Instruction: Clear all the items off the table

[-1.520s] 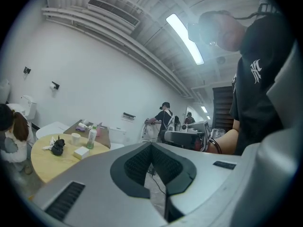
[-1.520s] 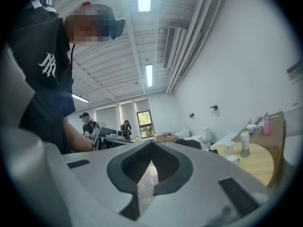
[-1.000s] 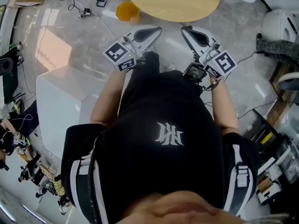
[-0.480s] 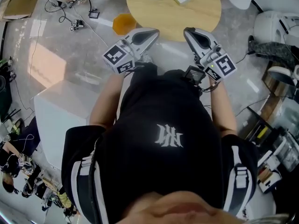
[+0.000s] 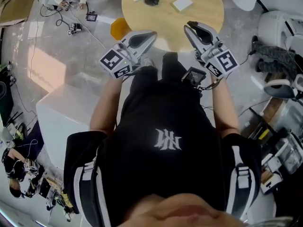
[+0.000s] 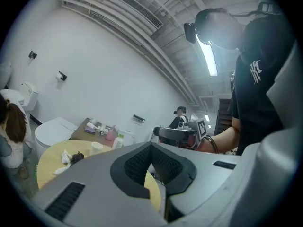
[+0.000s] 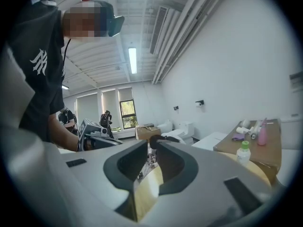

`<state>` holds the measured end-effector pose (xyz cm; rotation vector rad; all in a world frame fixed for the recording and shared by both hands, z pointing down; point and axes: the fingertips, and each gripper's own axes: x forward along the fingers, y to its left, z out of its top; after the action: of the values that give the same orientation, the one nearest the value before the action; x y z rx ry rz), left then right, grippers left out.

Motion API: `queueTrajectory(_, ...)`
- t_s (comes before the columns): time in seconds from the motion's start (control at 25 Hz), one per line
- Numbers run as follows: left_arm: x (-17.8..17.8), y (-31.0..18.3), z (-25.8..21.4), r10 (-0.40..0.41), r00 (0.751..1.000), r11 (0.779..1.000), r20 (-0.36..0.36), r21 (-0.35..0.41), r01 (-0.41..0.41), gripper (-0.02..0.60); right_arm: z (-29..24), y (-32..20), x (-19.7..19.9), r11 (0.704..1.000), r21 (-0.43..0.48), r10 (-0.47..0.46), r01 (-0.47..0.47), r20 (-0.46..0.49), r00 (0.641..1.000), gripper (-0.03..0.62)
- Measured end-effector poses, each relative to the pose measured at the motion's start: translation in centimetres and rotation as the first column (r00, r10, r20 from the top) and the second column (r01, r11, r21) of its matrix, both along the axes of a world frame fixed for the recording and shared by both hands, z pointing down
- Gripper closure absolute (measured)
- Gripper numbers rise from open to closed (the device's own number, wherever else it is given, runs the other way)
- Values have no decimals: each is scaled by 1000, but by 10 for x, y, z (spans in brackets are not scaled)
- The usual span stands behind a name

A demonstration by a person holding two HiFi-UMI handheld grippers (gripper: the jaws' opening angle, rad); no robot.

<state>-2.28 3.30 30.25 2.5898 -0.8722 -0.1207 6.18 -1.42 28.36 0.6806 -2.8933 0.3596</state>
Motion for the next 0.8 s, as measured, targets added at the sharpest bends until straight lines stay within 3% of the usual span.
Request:
queueTrajectory(0.12,-1,-21,1,-35,999,999,1,-26,35,569,16,-32,3,999,-32,2,-1,14,1000,530)
queueTrajectory(0.2,-4,-35,-1,-70,998,997,-8,-43,69,569,28,-58,4,999,-53,10,-9,16,1000,485)
queueTrajectory(0.36,-2,-61,-1,-112,994,992,-17,-64,111,569,52,-116,0,994,-105,35,-32,35,999,454)
queueTrajectory(0.44,2,-75,3,-109,994,992,-14,-69,107,569,64,-141,-4,995,-96,40,-39,14,999,453)
queueTrajectory(0.52,5,-92,15,-99,995,992,12,-71,100,569,76,-161,-9,996,-75,44,-46,-30,999,405)
queueTrajectory(0.64,6,-119,34,-91,995,993,34,-77,93,569,99,-182,-17,996,-62,57,-62,-85,995,404)
queueTrajectory(0.72,9,-131,49,-82,995,992,53,-87,87,569,115,-193,-22,994,-77,70,-78,-100,993,326)
queueTrajectory(0.8,12,-142,58,-85,995,991,48,-97,89,569,128,-203,-26,991,-86,92,-101,-113,989,326)
